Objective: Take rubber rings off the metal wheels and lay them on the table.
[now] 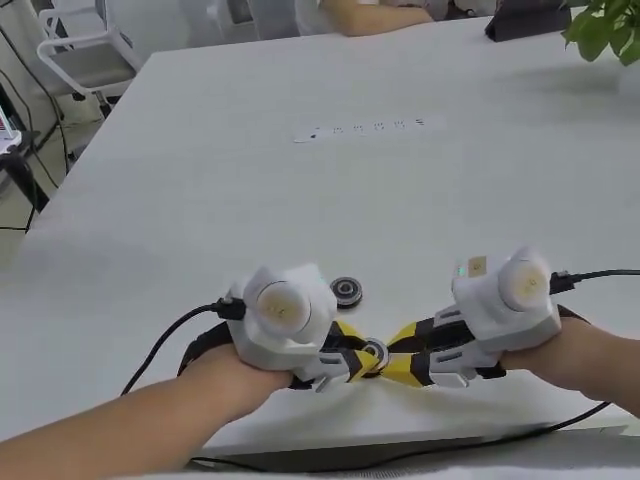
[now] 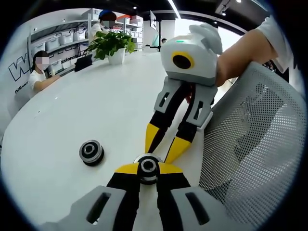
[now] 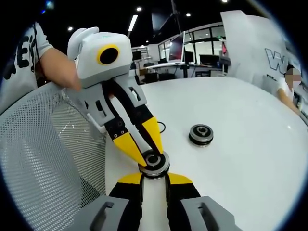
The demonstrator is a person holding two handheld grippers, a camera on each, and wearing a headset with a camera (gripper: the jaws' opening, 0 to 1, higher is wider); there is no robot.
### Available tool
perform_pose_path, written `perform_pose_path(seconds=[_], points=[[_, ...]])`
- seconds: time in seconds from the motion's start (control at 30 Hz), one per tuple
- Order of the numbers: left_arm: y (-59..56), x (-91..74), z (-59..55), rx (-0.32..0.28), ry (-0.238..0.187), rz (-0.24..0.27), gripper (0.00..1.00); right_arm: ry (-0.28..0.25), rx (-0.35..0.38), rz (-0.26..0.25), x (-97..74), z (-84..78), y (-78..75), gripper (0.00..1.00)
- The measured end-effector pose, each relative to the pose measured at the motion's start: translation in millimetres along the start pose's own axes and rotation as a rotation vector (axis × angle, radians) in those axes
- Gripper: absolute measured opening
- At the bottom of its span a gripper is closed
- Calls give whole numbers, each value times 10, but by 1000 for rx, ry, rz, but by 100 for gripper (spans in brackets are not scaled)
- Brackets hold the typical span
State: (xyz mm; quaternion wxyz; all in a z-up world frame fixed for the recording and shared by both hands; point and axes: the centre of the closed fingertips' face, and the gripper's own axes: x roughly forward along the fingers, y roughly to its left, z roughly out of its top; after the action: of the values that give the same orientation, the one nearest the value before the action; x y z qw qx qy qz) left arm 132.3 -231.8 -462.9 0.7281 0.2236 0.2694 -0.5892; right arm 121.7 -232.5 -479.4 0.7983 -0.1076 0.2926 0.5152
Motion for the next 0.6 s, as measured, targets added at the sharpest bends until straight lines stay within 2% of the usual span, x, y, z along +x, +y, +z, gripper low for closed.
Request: perform_pose_path(seconds=[0.17, 0.2, 0.23, 0.27, 0.3, 0.4, 0.6], points=[[3, -1, -3, -2, 1, 4, 7, 9, 7, -2, -13, -13, 1, 10], [4, -2, -3, -4, 1, 5, 7, 12, 15, -5, -19, -22, -6, 8], [4, -3, -3, -4, 1, 6, 7, 16, 12, -33, -29, -30, -62, 0], [2, -2, -1, -5, 0, 5, 7, 14, 61, -15, -32, -40, -36, 0], [4, -2, -1, -5, 1, 7, 7, 10, 50, -20, -43, -32, -74, 0], [5, -2, 0, -6, 1, 9, 7, 7, 79, -16, -36, -28, -63, 0], [7, -1, -2, -6, 3, 13, 7, -8, 299, -17, -35, -47, -97, 0]])
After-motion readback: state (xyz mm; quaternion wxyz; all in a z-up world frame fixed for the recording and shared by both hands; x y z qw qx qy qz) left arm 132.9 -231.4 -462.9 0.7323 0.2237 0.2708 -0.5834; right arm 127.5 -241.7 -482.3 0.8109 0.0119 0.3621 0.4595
